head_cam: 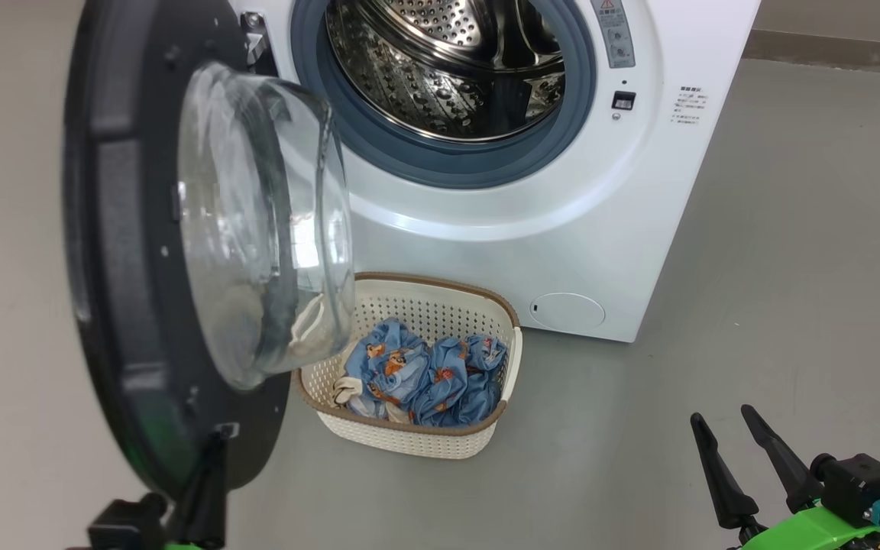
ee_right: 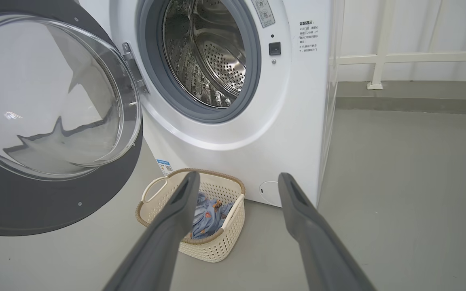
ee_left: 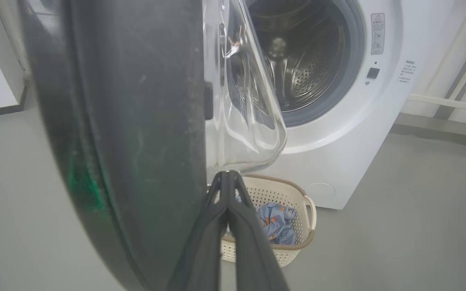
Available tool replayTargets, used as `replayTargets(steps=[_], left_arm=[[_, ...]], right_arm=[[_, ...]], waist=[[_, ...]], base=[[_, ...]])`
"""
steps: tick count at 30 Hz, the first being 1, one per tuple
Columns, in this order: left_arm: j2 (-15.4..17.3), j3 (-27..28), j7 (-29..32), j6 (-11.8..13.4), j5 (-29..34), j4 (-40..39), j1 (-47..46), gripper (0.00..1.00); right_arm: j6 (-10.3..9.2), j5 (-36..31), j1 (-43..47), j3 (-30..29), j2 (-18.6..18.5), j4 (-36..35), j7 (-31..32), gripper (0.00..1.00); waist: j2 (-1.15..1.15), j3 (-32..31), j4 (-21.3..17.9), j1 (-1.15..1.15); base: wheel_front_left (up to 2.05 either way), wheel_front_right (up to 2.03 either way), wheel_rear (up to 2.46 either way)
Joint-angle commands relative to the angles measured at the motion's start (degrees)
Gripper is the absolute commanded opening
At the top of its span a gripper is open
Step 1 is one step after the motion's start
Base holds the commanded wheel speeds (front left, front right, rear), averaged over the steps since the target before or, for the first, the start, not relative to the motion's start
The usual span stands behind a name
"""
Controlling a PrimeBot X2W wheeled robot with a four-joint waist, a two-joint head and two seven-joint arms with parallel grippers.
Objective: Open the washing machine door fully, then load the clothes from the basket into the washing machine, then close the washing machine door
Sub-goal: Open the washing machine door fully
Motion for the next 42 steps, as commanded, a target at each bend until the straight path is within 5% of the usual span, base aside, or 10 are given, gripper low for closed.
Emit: replayTargets(steps=[1,28,42], left_arm=[[1.67,3.61,-0.78,1.0,-0.09,-1.88,-2.44,0.0],[6.36,17.37,-0.78,4.17,-4.16,5.9,-9.99,0.0],[9.84,22.05,-0.78,2.9,-6.71,14.72,-16.8,0.0]], right_arm=[[0.16,0.74,-0.36,1.28,-0.83,-1.1,-0.34,1.0],[0.16,1.43,-0.79,1.01,-2.27,-1.38,-0.34,1.0],[0.16,1.77,-2.16,1.3,-4.63,-1.73,-0.34,1.0]], waist=[[0.0,0.02,-0.02,0.0],[0.0,2.35,0.07,0.0],[0.0,5.29,-0.13,0.0]], base=[[0.0,0.0,0.0],[0.0,0.0,0.0],[0.0,0.0,0.0]])
